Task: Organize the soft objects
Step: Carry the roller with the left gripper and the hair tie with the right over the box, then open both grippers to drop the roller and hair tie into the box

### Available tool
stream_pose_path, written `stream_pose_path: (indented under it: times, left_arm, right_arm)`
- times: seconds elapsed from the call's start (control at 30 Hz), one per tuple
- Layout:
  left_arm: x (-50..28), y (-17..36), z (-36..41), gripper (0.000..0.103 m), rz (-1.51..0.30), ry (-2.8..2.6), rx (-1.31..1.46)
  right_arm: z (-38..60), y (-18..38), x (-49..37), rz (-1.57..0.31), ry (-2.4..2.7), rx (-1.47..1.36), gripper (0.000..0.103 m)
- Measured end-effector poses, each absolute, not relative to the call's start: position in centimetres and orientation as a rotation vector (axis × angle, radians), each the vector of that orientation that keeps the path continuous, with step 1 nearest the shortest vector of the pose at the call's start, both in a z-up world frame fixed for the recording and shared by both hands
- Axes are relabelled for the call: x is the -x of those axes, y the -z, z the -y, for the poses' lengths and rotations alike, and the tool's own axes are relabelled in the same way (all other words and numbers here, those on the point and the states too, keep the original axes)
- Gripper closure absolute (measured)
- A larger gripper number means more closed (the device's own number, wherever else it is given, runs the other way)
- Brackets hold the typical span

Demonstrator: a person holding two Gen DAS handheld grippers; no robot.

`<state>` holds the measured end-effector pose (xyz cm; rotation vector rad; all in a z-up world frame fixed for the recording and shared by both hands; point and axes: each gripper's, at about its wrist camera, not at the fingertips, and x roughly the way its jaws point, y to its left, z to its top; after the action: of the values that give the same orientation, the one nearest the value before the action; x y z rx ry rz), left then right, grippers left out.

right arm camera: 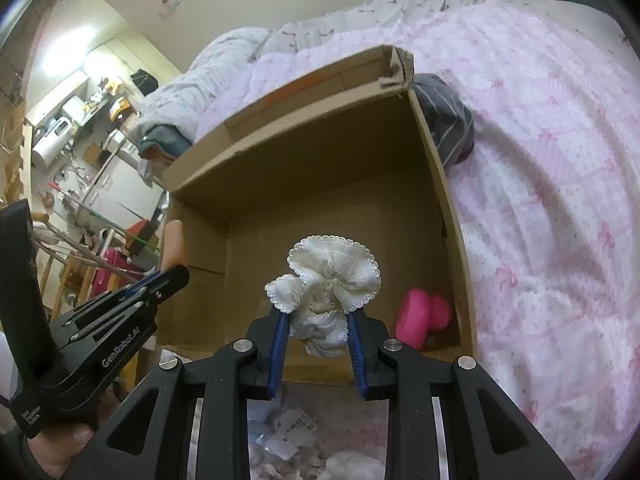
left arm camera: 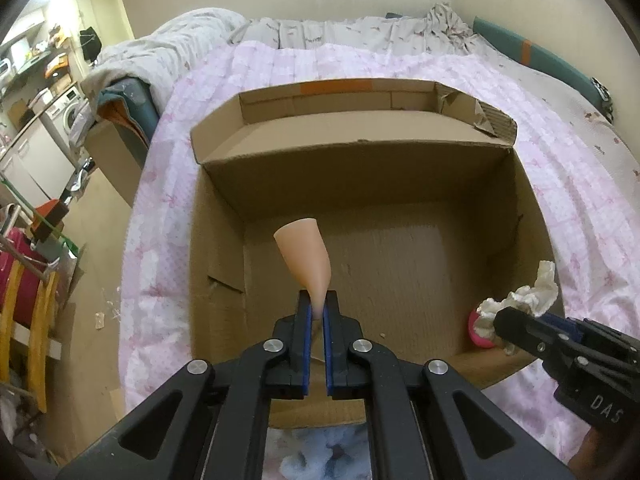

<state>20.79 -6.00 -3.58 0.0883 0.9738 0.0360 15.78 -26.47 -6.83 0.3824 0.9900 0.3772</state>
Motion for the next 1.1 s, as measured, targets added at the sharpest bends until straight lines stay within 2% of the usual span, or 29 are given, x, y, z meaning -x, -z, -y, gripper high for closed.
stream_pose_path:
  times: [0.17,0.43,0.57,0.63,0.7,0.8,1.1]
  left_arm:
    - [-21.0,4.4,6.3,0.098,-0.983,-0.043,-0.094]
    - [-21.6,6.0,5.9,0.09,-1.054,-0.031,-0.028]
    - [-21.5,6.1,6.0,0.078,-1.058,-0.035,-0.037]
    - [-21.5,5.9,6.0,0.07,-1.055,-0.032,-0.04]
    - [-21.4,5.7,6.1,0.056,-1.055,-0.019,-0.037]
    - [-21.1,5.4,6.2,0.046,-1.047,-0.022,-0.039]
    - [-20.6,4.6,5.7,0.044,-1.038,-0.025,-0.012]
  right_arm:
    - [26.3,7.4,-16.1,-1.018,-0.363,-0.364,0.074]
    - [26.1,7.8,-16.2,-1.034,-0.353,-0.338,0.074]
    - [25.8,7.8,-16.4,-1.038,-0.352,-0.341,0.074]
    - [25.6,7.9,-16.5,-1.04,-0.354,-0.34,0.074]
    - [25.5,7.9,-16.6,-1.041,-0.353,-0.334,0.074]
    - [25.5,8.0,-16.6,-1.043,-0.354,-0.335,0.074]
    - [25.8,8.1,-16.7,-1.028,-0.353,-0.354,0.074]
